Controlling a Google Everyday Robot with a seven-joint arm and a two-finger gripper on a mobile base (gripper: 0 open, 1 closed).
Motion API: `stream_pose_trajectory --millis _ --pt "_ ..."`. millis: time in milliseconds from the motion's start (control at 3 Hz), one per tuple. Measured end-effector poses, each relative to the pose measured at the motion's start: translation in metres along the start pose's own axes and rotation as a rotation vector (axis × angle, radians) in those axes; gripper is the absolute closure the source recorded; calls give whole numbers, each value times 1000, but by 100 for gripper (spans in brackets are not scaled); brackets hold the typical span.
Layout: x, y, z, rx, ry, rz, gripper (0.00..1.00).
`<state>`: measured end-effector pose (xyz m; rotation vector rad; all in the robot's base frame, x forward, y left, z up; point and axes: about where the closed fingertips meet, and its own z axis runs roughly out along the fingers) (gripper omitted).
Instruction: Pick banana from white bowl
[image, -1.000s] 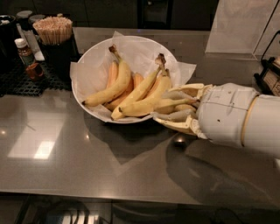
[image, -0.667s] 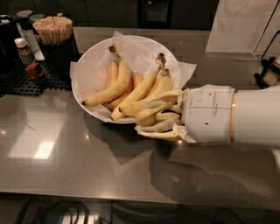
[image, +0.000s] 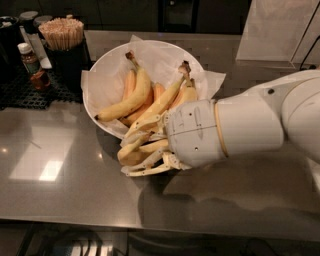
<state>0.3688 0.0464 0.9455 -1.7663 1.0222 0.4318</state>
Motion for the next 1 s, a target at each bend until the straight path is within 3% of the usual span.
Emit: stream_pose_trajectory --millis 333,667,1000 --pt "-6 -20 -21 86 149 -3 100" --pt "-42 -50 -12 113 354 -105 100" --pt "-42 -50 -12 113 353 -105 100"
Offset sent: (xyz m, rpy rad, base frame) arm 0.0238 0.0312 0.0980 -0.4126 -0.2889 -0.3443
